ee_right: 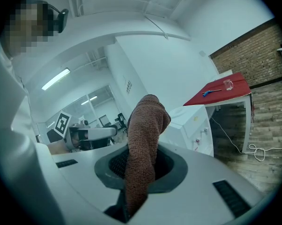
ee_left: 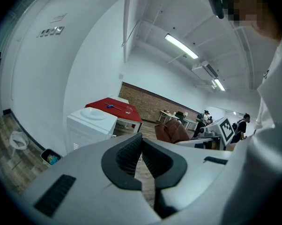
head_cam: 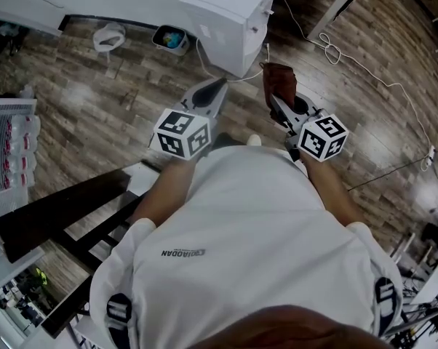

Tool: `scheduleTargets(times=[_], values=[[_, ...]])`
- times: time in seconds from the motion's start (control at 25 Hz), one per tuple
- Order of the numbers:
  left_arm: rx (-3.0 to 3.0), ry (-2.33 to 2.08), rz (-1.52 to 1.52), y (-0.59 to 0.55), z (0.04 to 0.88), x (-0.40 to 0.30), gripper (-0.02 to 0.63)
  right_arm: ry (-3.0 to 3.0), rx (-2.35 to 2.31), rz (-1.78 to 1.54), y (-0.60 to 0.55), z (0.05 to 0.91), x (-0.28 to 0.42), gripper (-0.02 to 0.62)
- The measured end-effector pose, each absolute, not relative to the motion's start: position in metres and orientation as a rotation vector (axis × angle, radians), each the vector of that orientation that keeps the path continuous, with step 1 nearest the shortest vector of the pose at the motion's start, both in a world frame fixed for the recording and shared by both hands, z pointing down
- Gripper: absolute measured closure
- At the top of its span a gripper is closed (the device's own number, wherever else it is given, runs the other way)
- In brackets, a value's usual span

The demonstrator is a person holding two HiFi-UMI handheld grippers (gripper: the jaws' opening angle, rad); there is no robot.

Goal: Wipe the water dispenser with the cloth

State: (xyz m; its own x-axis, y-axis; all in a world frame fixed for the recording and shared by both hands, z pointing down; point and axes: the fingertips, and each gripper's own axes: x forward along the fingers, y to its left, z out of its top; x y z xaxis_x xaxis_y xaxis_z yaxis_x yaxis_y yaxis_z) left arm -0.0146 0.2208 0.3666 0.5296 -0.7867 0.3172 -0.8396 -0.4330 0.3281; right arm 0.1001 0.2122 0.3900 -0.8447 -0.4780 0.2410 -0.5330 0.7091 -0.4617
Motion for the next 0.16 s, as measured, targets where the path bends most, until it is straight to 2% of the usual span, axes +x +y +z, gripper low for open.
scheduleTargets(times=[0.16], values=[[2.332,-1.333,0.160,0.2211,0.3645,-0.0148,0.609,-2.807,0.842,0.809,0.2107,0.3894,0.1026,0.545]])
